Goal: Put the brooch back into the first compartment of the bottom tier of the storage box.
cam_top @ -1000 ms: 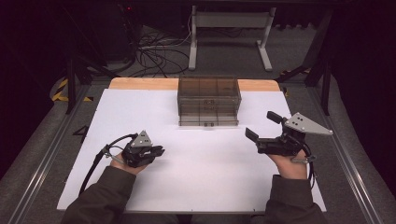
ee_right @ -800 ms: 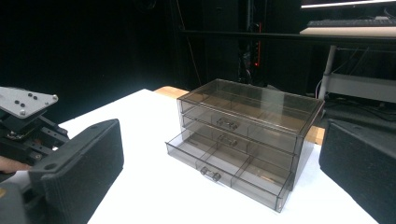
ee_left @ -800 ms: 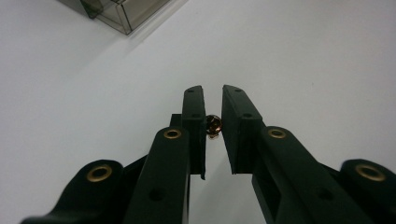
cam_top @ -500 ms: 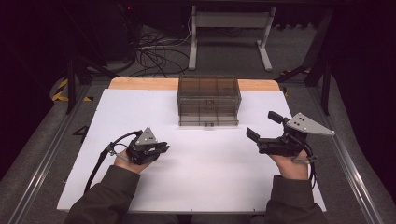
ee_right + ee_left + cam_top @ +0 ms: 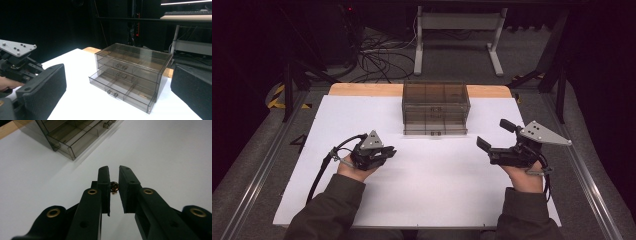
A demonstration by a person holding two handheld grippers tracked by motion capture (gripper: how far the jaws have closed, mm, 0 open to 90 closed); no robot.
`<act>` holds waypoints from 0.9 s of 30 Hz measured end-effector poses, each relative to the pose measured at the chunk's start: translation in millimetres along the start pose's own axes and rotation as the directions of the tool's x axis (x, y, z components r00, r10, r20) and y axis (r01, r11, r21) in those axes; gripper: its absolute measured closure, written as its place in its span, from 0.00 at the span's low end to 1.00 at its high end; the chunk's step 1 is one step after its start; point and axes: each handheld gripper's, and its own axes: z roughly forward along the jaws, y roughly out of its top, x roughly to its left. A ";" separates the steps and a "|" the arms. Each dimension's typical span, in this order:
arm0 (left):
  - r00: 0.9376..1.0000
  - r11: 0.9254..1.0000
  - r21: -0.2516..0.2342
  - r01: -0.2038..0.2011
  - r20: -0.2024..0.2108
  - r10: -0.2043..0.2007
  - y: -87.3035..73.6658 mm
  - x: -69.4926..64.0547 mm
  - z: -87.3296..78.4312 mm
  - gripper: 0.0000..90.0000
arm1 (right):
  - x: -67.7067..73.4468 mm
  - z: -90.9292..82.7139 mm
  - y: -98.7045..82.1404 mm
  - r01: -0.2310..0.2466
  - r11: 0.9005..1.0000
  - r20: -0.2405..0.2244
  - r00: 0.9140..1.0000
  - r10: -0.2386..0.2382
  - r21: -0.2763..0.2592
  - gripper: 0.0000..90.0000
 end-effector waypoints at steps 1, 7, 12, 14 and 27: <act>1.000 1.000 -0.003 0.000 -0.003 0.000 1.5 0.0 0.6 0.89 | 0.0 0.0 0.0 -0.004 1.000 -0.002 1.000 0.004 0.001 0.01; 1.000 1.000 -0.007 -0.008 -0.017 0.008 10.0 2.3 3.1 0.89 | 0.1 0.2 -0.1 -0.011 1.000 -0.005 1.000 0.011 0.003 0.01; 1.000 1.000 -0.015 -0.004 -0.029 0.004 14.5 5.7 4.4 0.89 | 0.0 0.2 -0.2 -0.011 1.000 -0.002 1.000 0.011 0.005 0.01; 0.999 1.000 -0.016 -0.007 -0.036 0.006 16.6 6.4 5.2 0.89 | 0.0 0.7 -0.6 -0.009 1.000 0.001 1.000 0.009 0.009 0.01; 0.998 1.000 -0.023 -0.014 -0.067 0.012 28.7 11.9 12.5 0.89 | 0.1 1.3 -0.8 -0.007 1.000 0.000 1.000 0.007 0.012 0.01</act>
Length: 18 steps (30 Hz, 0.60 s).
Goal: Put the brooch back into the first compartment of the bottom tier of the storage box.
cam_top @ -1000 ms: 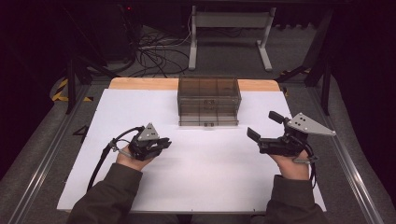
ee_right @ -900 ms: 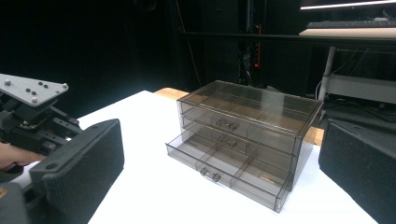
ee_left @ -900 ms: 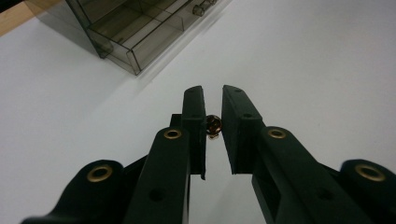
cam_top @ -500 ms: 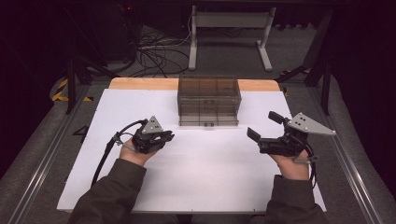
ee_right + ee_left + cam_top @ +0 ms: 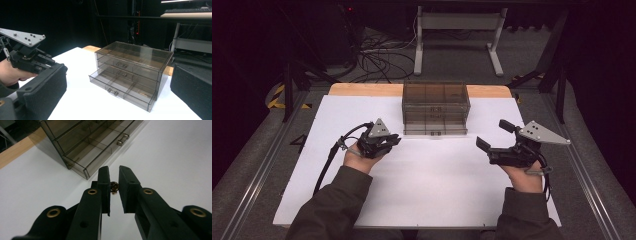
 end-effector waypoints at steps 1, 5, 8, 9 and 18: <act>1.000 1.000 0.000 0.002 -0.002 -0.002 1.0 0.3 0.7 0.89 | 0.0 -0.1 0.0 -0.001 1.000 -0.001 1.000 0.001 -0.002 0.01; 1.000 1.000 -0.002 -0.003 -0.015 0.003 6.3 2.1 3.1 0.89 | 0.0 -0.5 0.2 0.000 1.000 -0.001 1.000 0.000 -0.002 0.01; 1.000 1.000 -0.005 0.000 -0.019 0.000 9.8 3.6 4.9 0.89 | -0.3 -0.9 0.3 -0.001 1.000 0.000 1.000 0.001 -0.003 0.01; 1.000 1.000 -0.005 -0.003 -0.023 0.003 11.0 4.6 5.6 0.89 | -0.3 -0.9 0.3 -0.001 1.000 0.000 1.000 0.001 -0.003 0.01; 0.999 1.000 -0.014 -0.003 -0.053 0.002 18.8 7.7 12.7 0.89 | -1.0 -1.7 0.4 0.001 1.000 0.004 1.000 -0.001 -0.002 0.01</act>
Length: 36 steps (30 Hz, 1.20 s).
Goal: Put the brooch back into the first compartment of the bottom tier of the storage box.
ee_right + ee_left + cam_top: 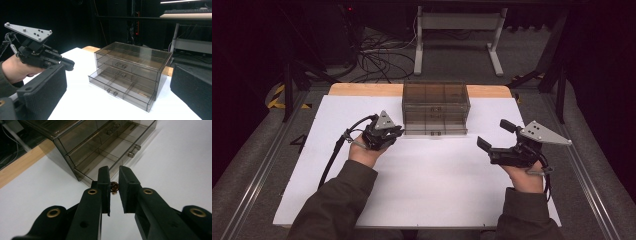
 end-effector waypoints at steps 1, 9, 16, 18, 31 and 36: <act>1.000 1.000 0.001 -0.001 -0.003 0.001 0.9 0.5 1.1 0.89 | 0.0 -0.1 0.0 -0.001 1.000 0.001 1.000 0.001 -0.001 0.01; 0.999 1.000 0.013 -0.009 -0.032 0.009 6.9 4.5 12.3 0.89 | -0.3 -0.2 0.3 0.000 1.000 -0.001 1.000 0.000 -0.003 0.02; 0.998 1.000 -0.003 -0.007 -0.056 0.006 13.2 6.5 21.6 0.89 | -0.6 -1.4 0.6 -0.004 1.000 -0.002 1.000 0.004 -0.008 0.02; 0.998 1.000 -0.009 -0.002 -0.065 0.002 13.5 6.4 25.2 0.89 | -1.1 -2.0 0.9 -0.002 1.000 0.001 1.000 0.002 -0.010 0.02; 0.995 0.997 -0.068 0.038 -0.088 -0.043 11.0 11.4 46.6 0.89 | -2.2 -3.6 1.0 -0.011 1.000 0.000 1.000 0.011 -0.014 0.02; 0.994 0.996 -0.079 0.046 -0.097 -0.054 11.4 12.4 52.2 0.89 | -2.6 -3.5 0.8 -0.010 1.000 0.000 1.000 0.010 -0.014 0.02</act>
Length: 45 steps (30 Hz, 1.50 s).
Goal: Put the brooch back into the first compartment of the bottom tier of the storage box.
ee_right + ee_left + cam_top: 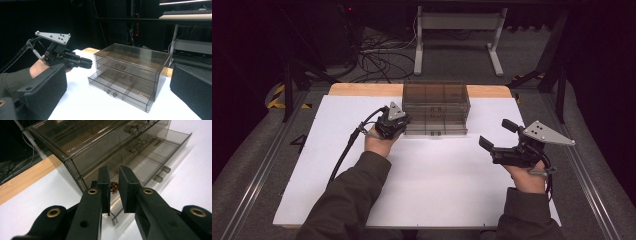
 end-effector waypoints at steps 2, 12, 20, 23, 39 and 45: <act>1.000 1.000 -0.009 0.008 -0.001 -0.008 0.1 0.5 2.3 0.89 | 0.1 0.2 -0.1 -0.002 1.000 -0.002 1.000 0.002 0.001 0.02; 0.998 0.997 -0.035 0.069 -0.010 -0.070 -3.6 4.6 12.6 0.89 | -0.7 0.1 -0.5 -0.005 1.000 -0.001 1.000 0.005 0.001 0.02; 0.995 0.994 -0.044 0.104 -0.007 -0.104 -6.6 7.0 20.5 0.89 | -1.1 1.0 -1.0 -0.005 1.000 -0.001 1.000 0.005 0.004 0.02; 0.994 0.993 -0.035 0.110 -0.004 -0.111 -9.1 8.1 23.7 0.89 | -1.4 0.9 -1.2 -0.007 1.000 -0.001 1.000 0.007 0.005 0.02; 0.987 0.987 -0.023 0.162 0.024 -0.161 -14.3 7.6 33.0 0.89 | -1.9 0.8 -1.4 -0.011 1.000 -0.001 1.000 0.011 0.006 0.02; 0.984 0.984 -0.017 0.177 0.034 -0.176 -15.8 9.0 34.9 0.88 | -2.0 1.4 -1.7 -0.011 1.000 -0.002 1.000 0.011 0.008 0.02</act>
